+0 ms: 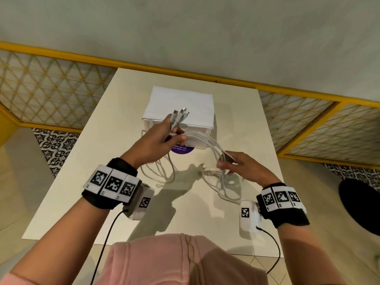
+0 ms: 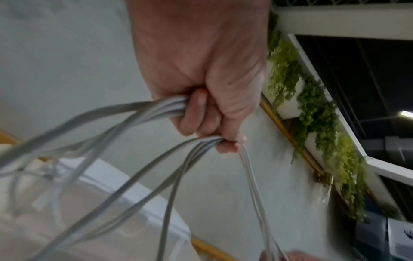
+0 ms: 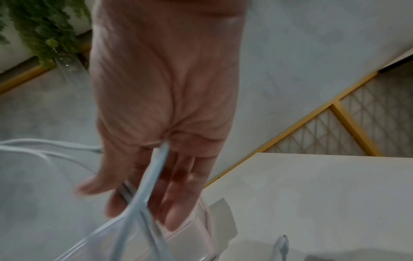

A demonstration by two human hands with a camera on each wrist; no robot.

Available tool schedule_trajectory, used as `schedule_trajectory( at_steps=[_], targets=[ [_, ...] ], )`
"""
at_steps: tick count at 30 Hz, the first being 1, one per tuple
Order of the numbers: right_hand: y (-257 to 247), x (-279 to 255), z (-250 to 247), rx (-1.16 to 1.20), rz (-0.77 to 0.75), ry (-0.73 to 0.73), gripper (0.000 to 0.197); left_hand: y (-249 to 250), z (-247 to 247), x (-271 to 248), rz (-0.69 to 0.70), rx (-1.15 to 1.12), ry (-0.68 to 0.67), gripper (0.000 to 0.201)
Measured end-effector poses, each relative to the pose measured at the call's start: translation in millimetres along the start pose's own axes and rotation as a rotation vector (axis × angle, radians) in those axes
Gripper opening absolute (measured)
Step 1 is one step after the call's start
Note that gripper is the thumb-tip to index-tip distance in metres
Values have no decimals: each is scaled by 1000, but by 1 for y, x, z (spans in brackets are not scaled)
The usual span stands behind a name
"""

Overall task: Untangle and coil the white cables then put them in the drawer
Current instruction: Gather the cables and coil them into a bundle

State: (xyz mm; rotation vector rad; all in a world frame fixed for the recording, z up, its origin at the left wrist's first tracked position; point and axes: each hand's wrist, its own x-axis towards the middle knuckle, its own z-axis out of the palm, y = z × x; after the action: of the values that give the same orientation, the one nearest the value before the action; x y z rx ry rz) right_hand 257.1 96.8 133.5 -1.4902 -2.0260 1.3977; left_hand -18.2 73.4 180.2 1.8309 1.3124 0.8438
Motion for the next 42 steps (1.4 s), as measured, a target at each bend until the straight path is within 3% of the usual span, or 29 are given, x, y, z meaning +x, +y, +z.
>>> schedule_trajectory(
  at_steps=[1, 3, 6, 8, 11, 14, 16, 18, 20, 23, 26, 31, 38, 42],
  targets=[
    [3, 1, -3, 32, 2, 60, 11, 4, -5, 2, 11, 19, 43, 19],
    [9, 0, -11, 48, -26, 227, 17, 8, -15, 4, 26, 64, 115, 31],
    [16, 0, -28, 0, -66, 489, 25, 10, -27, 6, 13, 112, 166, 33],
    [21, 1, -38, -14, -63, 560, 20, 9, -30, 7, -4, 128, 169, 33],
    [19, 1, -39, 6, -1, 465, 15, 14, -29, 8, 8, 131, 162, 33],
    [10, 3, -24, 16, 10, 312, 53, 21, -27, 10, 70, 143, 122, 22],
    [-4, 7, -13, 19, -88, 283, 80, 28, -24, 12, 110, 143, 77, 18],
    [-24, 11, -3, 26, -192, 276, 91, 35, -18, 15, 152, 165, 24, 21],
    [-43, 17, 4, 24, -255, 264, 70, 41, -15, 17, 188, 166, -12, 21],
    [-57, 23, 9, 168, -263, 198, 4, 42, -17, 18, 212, 173, 0, 21],
    [-41, 22, 2, 285, -129, 227, 19, 31, -26, 15, 168, 206, -22, 21],
    [-1, 11, -21, -31, 38, 399, 50, 6, -34, 13, 59, 292, -60, 25],
    [10, -5, -37, -187, 162, 439, 63, -28, 10, 14, -26, 392, -236, 37],
    [48, -3, -11, -384, 275, 401, 55, -45, 34, -1, -85, 336, -328, 56]
  ],
)
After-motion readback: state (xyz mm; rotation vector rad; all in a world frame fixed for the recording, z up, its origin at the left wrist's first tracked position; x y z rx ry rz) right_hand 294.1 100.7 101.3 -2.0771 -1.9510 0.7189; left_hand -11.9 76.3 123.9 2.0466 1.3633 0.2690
